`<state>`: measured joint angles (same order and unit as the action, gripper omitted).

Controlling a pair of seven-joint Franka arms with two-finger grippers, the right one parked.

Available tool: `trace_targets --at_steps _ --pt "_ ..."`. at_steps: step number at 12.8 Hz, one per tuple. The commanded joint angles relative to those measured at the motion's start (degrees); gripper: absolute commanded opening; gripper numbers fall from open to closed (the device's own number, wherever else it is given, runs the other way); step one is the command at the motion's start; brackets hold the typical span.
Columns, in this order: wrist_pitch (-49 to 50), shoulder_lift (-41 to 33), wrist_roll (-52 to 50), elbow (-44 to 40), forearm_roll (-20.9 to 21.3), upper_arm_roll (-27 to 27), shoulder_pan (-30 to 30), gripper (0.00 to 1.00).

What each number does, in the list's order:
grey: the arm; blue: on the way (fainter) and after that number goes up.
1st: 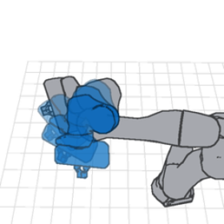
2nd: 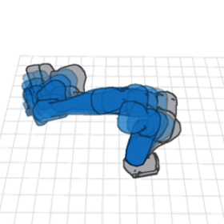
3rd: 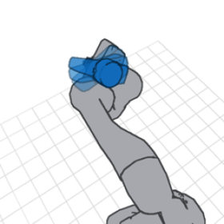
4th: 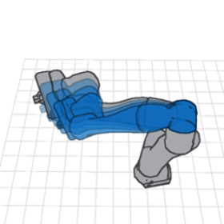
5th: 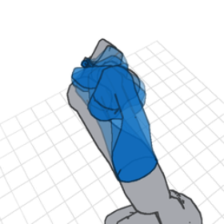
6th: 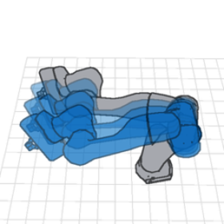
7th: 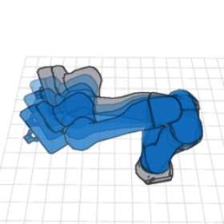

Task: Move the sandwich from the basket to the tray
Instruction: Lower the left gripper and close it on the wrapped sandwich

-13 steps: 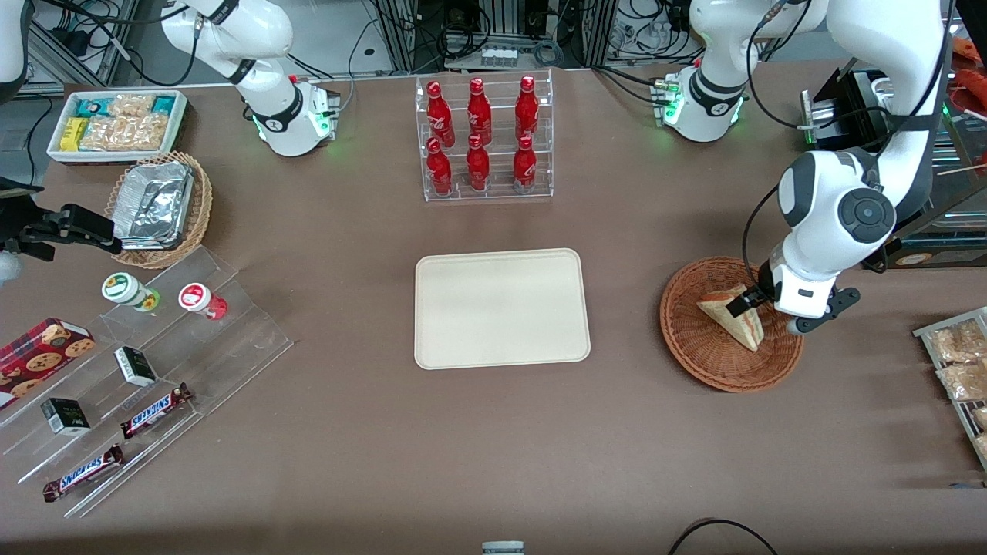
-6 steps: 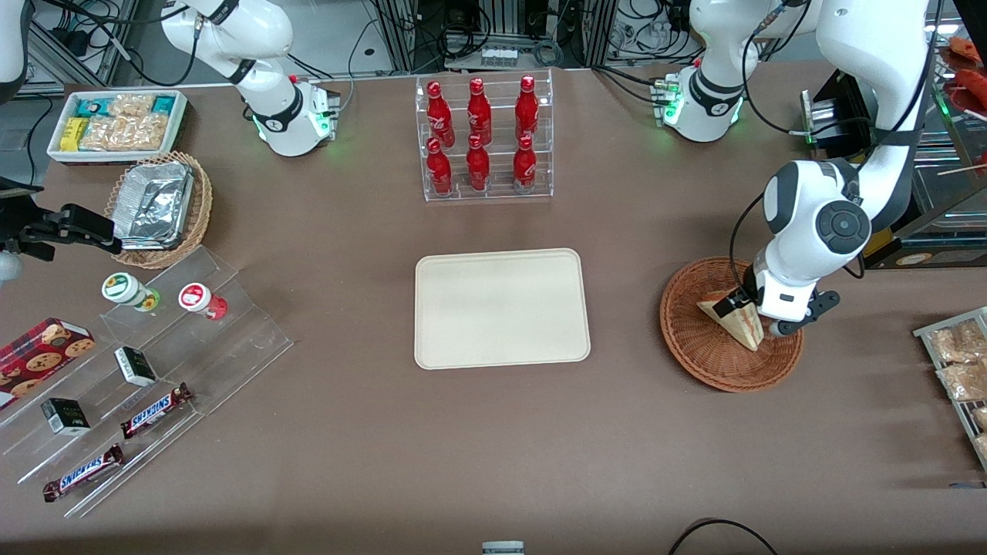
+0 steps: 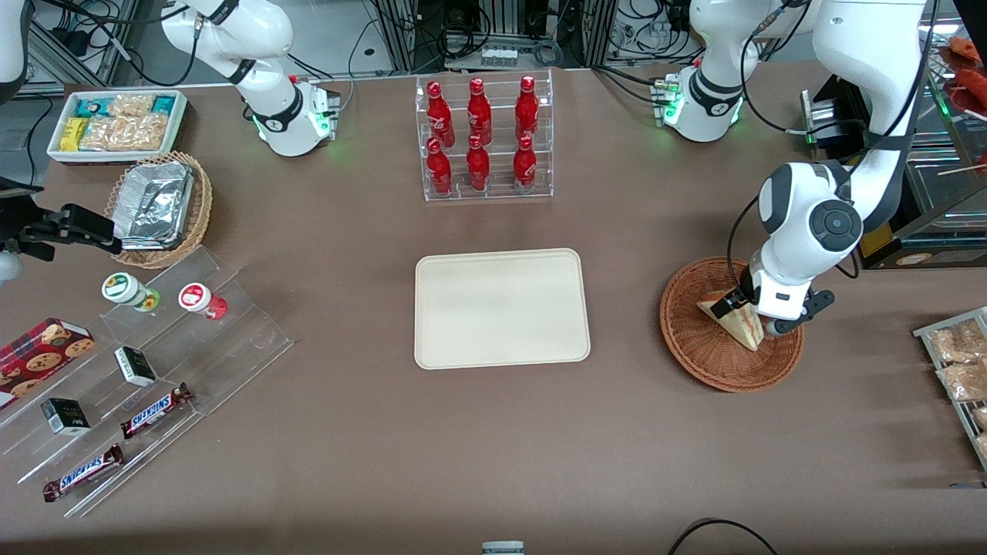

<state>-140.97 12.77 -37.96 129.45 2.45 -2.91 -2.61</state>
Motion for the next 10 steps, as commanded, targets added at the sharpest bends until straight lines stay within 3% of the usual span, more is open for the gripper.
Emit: trace_targets --at_steps 1,2,3,4,10 --pt "-1.8 0.7 -1.9 0.5 1.1 0.2 -0.2 0.90" --pt "-1.8 0.8 -1.9 0.6 1.1 0.3 -0.2 0.66" --pt "-1.8 0.7 -2.0 0.8 1.0 0.4 0.1 0.30" --pt "-1.7 0.6 -1.9 1.0 1.1 0.4 0.4 0.00" --pt "3.7 -4.7 -1.3 -0.6 1.9 0.0 -0.4 0.00"
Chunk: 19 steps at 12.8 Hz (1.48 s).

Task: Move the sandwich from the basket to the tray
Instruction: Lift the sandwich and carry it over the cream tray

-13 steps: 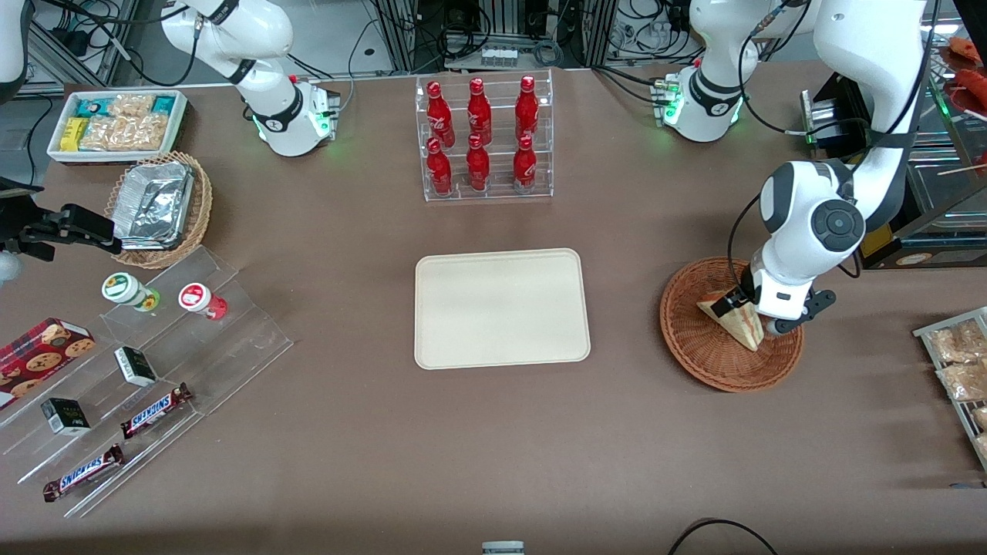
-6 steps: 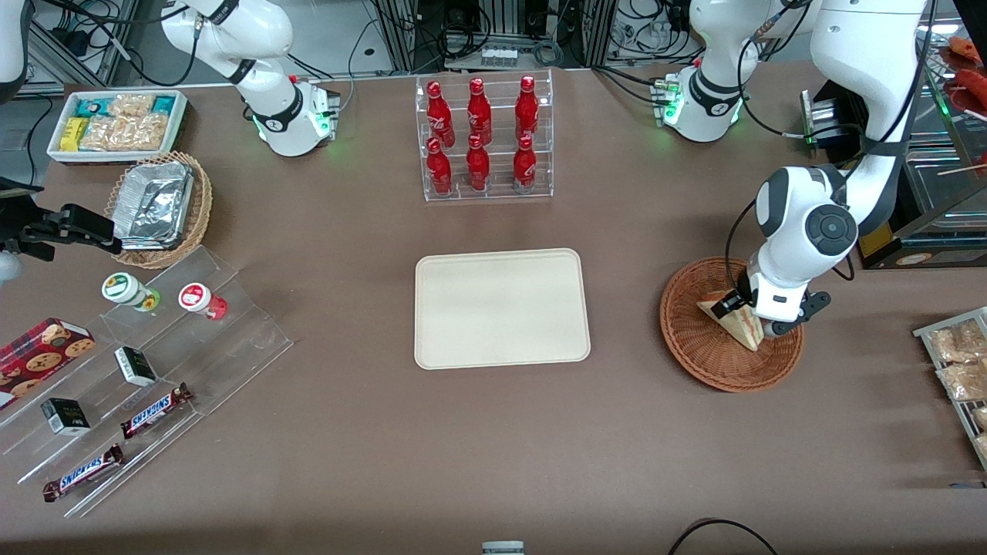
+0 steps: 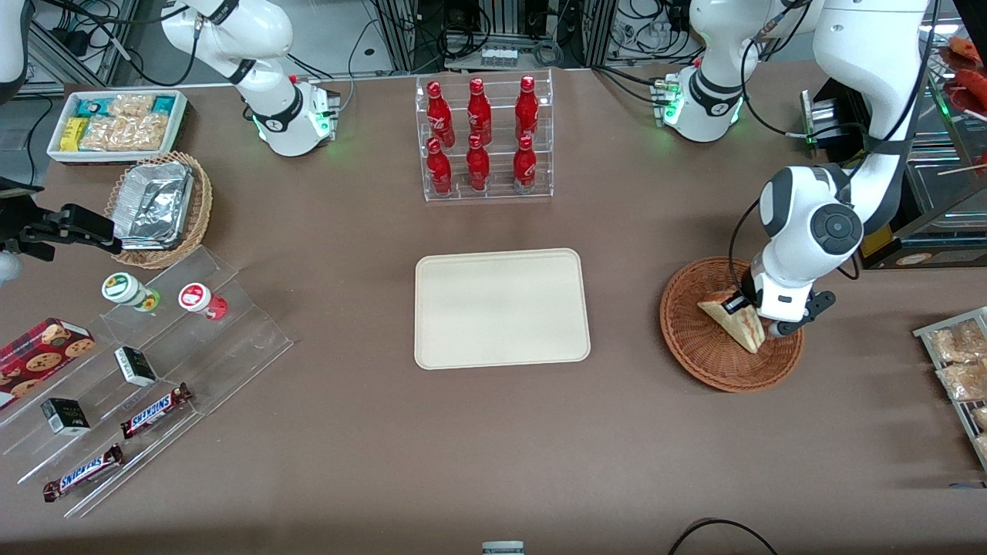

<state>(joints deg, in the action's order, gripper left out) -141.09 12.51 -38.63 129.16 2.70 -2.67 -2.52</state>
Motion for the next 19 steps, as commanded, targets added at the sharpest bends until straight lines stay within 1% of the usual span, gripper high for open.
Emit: trace_targets --at_steps 1,3,5,7,9,11,13,14,15,16,18,19 --pt "7.7 -6.3 -0.7 -1.7 2.6 -1.2 -0.6 0.00" --pt "16.0 -7.8 -1.3 -7.1 2.7 -6.4 -0.5 0.00" --pt "28.4 -6.8 -4.1 -17.4 2.8 -12.4 -0.5 0.00" --pt "35.5 -5.1 -7.0 -25.2 3.4 -17.8 -0.6 0.00" --pt "37.1 -2.8 -11.9 -30.3 3.5 -22.8 -0.6 0.00" --pt "36.8 -0.6 -12.4 -33.0 4.7 -27.8 -0.6 0.00" --pt "36.3 3.1 -12.4 -35.8 5.3 -33.1 -0.6 0.00" --pt "36.4 5.1 -12.4 -37.2 6.9 -34.8 -1.5 0.00" --pt "36.4 7.3 -12.6 -37.7 9.3 -35.0 -4.7 0.00" --pt "36.1 9.2 -12.9 -38.7 10.6 -35.0 -6.9 0.00" --pt "35.7 13.7 -13.1 -40.9 13.0 -35.0 -8.7 0.00" --pt "35.4 15.8 -13.0 -42.0 13.4 -35.0 -9.9 0.00"
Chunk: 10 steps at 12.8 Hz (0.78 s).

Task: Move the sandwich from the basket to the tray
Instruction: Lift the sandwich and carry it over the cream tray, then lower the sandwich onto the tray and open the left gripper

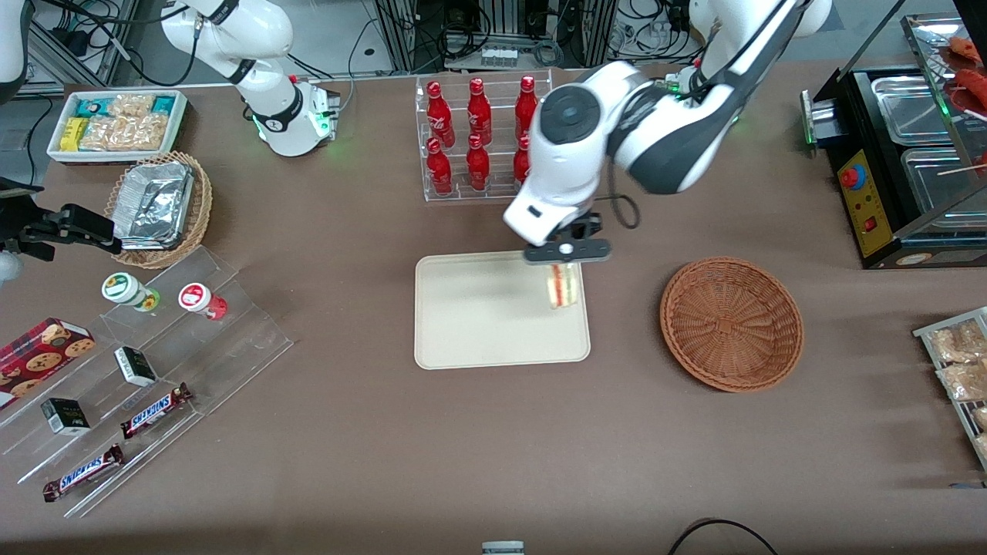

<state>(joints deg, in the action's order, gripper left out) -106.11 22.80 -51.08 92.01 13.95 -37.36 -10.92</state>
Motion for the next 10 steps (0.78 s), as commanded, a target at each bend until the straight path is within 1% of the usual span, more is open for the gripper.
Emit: trace_targets --at_steps 1,2,5,6,7,10 --pt "-1.0 7.2 -0.4 -5.1 3.3 -0.2 -2.5 0.00" --pt "-2.8 8.4 -0.6 -5.1 4.8 -0.1 -3.0 0.00" --pt "-9.2 13.2 -0.4 -5.5 5.7 -0.1 -3.9 0.00" --pt "-10.6 14.5 -0.4 -5.6 7.5 0.1 -5.2 0.00" --pt "-11.3 15.9 -0.7 -5.9 9.1 0.2 -5.9 0.00" --pt "-12.4 18.6 -1.4 -6.1 10.8 0.2 -6.0 0.00"
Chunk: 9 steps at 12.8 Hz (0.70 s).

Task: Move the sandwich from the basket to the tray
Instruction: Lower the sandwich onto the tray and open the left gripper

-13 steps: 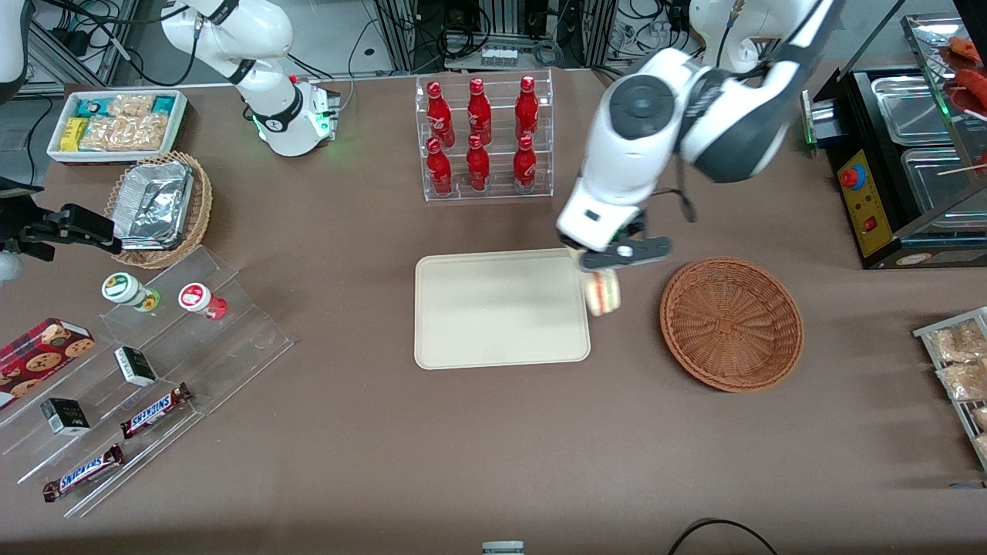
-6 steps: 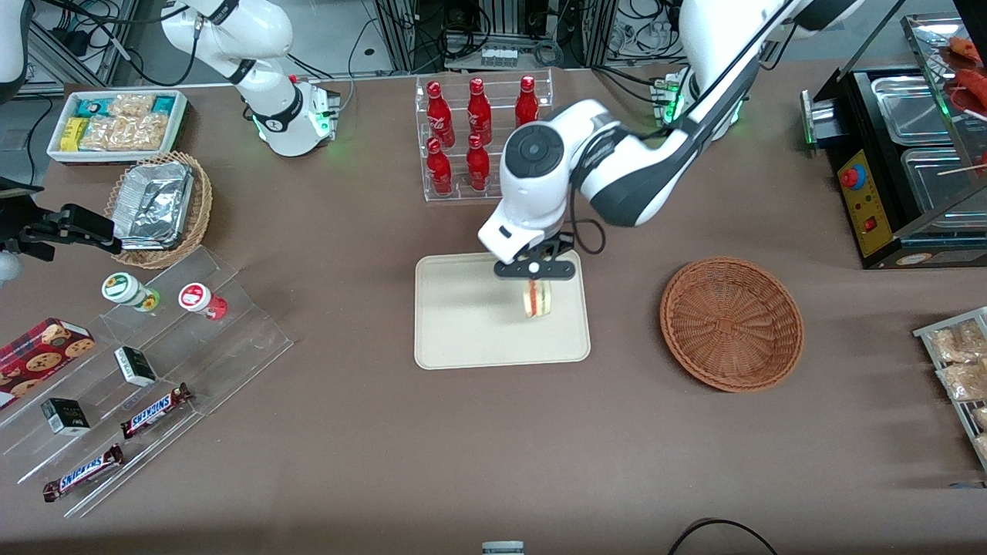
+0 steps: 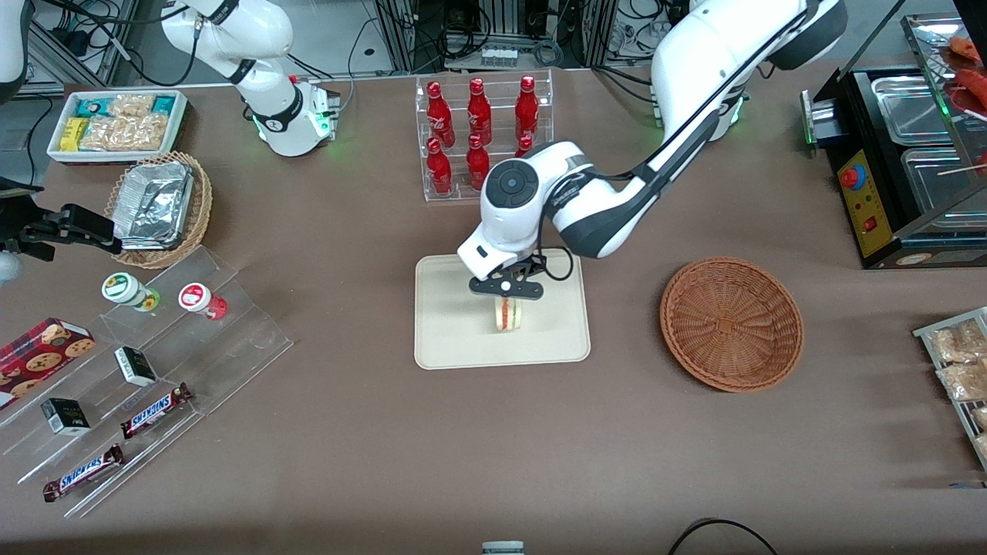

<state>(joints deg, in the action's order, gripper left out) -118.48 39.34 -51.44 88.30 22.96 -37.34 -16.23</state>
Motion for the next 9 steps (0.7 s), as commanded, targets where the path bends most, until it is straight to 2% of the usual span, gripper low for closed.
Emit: trace_targets --at_steps 1,4,7,9 --pt "-1.0 2.7 -1.0 -2.3 2.1 0.3 -0.7 0.00" --pt "-2.4 4.8 -3.0 -2.5 2.1 0.4 -0.9 0.00" --pt "-4.0 6.7 -7.5 -2.5 6.0 0.5 -2.4 0.00" --pt "-4.1 7.6 -7.5 -2.4 6.7 0.5 -2.5 0.00"
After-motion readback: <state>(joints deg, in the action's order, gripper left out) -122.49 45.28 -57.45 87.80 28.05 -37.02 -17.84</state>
